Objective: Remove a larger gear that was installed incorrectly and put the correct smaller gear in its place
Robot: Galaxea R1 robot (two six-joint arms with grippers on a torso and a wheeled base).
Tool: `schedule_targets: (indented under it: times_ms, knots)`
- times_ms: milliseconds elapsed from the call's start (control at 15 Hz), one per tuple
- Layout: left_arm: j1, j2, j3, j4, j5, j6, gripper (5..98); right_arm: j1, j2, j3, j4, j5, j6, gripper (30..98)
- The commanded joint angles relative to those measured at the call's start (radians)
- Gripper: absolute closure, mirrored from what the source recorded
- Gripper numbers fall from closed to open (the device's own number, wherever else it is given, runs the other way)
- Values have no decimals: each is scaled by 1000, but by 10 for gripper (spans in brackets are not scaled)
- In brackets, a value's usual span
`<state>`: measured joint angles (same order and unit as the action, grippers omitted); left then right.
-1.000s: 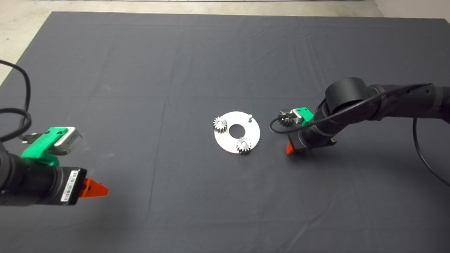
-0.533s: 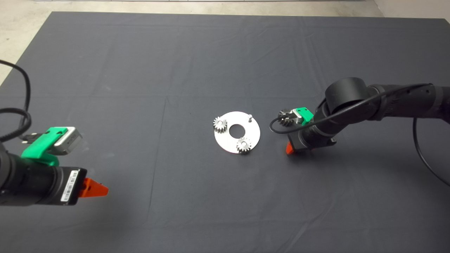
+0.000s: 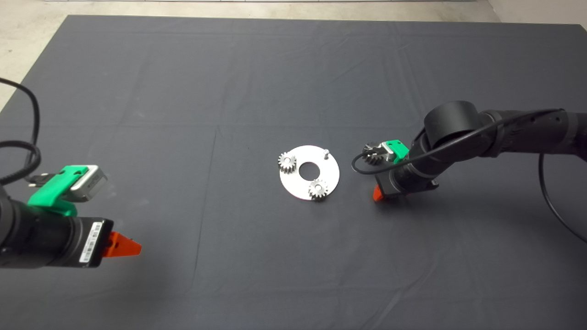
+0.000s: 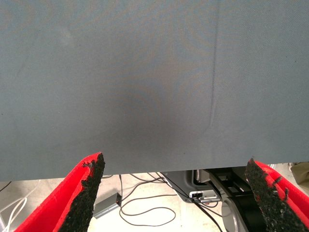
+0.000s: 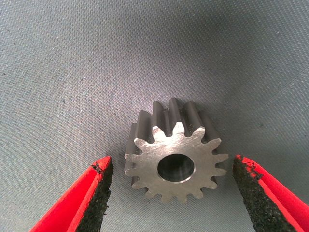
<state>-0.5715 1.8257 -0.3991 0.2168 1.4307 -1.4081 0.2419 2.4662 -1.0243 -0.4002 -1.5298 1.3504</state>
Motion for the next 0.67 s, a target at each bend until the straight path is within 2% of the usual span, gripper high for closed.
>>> schedule_targets:
  times_ms: [0,600]
  knots:
    - [-8,1,1,1,2,3,292,25,4,1,-21,-89,-2,626]
    - [-8,1,-1,1,2,3,292,40,6,0,-48,-84,-4,626]
